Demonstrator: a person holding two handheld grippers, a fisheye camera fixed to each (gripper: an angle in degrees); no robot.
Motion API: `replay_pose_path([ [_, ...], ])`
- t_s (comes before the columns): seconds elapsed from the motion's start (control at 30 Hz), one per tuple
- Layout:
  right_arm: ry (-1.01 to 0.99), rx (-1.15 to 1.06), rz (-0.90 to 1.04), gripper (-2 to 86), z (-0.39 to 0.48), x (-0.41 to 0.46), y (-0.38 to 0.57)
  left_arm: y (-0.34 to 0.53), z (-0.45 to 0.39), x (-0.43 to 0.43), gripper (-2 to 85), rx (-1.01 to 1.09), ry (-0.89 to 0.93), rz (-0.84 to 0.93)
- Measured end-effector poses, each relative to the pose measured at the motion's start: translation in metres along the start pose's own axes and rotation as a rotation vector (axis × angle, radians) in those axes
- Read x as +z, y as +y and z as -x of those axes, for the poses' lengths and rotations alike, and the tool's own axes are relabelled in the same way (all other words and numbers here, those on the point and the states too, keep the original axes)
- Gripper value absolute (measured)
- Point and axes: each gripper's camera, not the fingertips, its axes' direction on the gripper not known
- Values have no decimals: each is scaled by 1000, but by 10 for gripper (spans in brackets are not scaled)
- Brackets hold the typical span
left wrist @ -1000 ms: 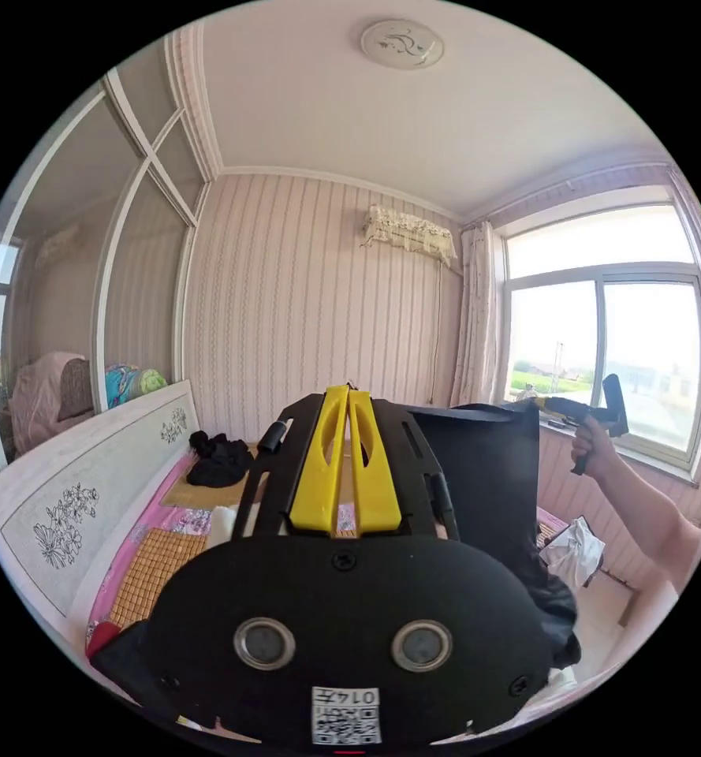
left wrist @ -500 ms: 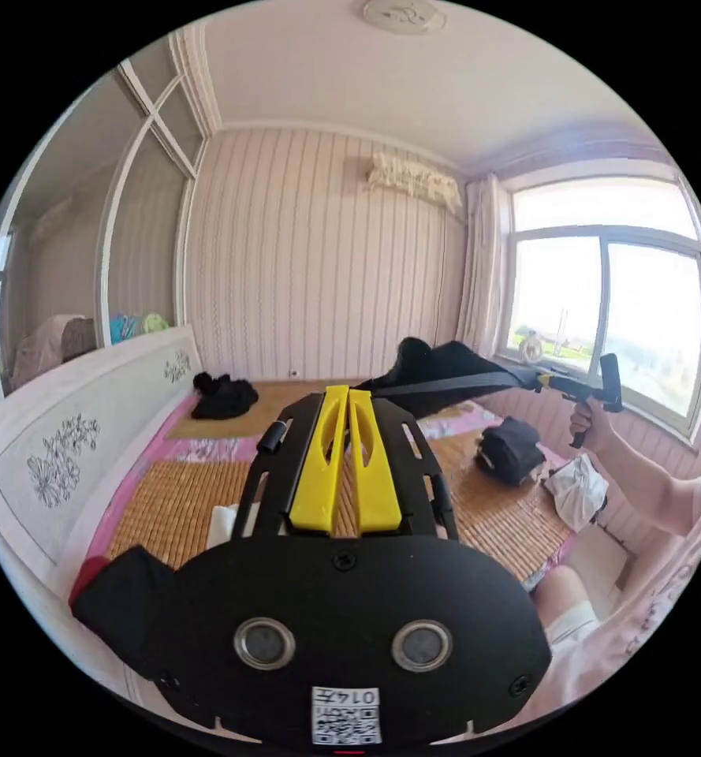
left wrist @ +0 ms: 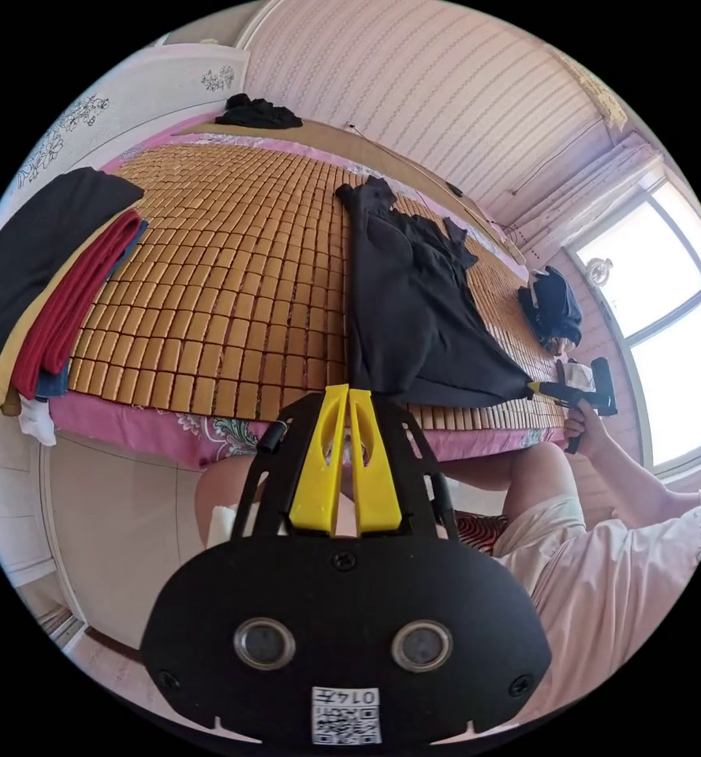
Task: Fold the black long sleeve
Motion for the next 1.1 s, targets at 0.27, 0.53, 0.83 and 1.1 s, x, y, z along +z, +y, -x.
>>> replay_pose_path([
  [0.27, 29, 4, 77, 3, 8, 21, 4, -2, -6, 21, -10, 108, 27, 106],
  [0.53, 316, 2, 90, 12, 28, 55, -6, -11, 1, 45, -9, 24, -31, 188],
  [0.83, 552, -634, 215, 83, 155, 171, 11, -54, -62, 89, 42, 193, -112, 311],
  [1.1, 715, -593, 229, -1, 164, 235, 6, -76, -74, 128, 70, 212, -176, 479],
])
